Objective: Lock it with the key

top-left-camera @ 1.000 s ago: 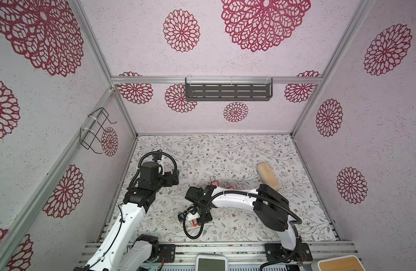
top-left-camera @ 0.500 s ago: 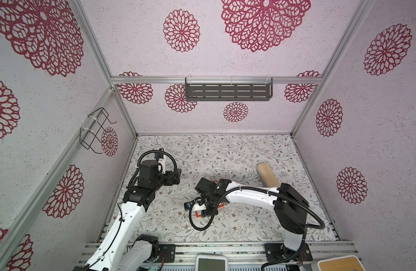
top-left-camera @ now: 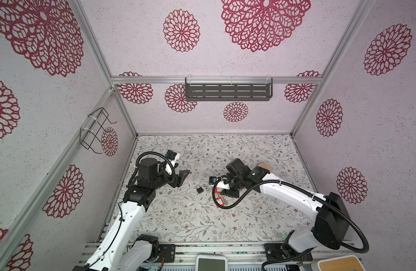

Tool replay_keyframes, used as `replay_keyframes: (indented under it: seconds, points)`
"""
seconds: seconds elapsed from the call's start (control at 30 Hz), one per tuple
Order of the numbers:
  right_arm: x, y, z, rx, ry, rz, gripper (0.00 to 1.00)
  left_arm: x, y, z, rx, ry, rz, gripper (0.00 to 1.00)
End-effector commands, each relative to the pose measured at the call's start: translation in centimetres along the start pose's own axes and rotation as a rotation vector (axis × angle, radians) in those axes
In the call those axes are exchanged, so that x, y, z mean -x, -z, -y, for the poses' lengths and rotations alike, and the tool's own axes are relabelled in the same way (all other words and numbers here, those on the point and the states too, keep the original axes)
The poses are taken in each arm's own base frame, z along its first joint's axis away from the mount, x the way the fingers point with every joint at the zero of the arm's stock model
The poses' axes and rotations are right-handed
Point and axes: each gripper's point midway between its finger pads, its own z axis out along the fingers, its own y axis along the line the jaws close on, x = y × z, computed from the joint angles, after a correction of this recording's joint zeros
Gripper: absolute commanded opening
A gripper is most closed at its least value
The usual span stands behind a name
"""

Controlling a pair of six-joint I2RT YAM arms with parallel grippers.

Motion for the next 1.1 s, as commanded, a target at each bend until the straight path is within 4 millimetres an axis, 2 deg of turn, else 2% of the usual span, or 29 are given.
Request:
replay_keyframes:
  seconds: [0.0, 0.2, 0.47, 0.67, 1.07]
  points:
    - [1.6, 2.9, 1.3, -0.071, 0.026, 0.092, 0.25, 1.3, -0.3, 3.7, -0.201, -0.195, 0.056, 0.71]
    - [2.5, 4.3, 0.5, -0.060, 0.005, 0.195, 0.25, 0.1, -1.1, 7.7, -0.416, -0.312, 0.058, 0.63]
    - [3.3, 5.2, 0.6, -0.068, -0.001, 0.234, 0.25, -1.2, -2.5, 9.8, -0.514, -0.366, -0.004, 0.60]
    - [3.6, 5.5, 0.8, -0.076, 0.006, 0.244, 0.25, -2.0, -3.1, 10.4, -0.542, -0.372, -0.021, 0.54]
    - [4.4, 6.4, 0.9, -0.090, 0.021, 0.287, 0.24, -2.9, -3.9, 10.2, -0.524, -0.361, -0.050, 0.43]
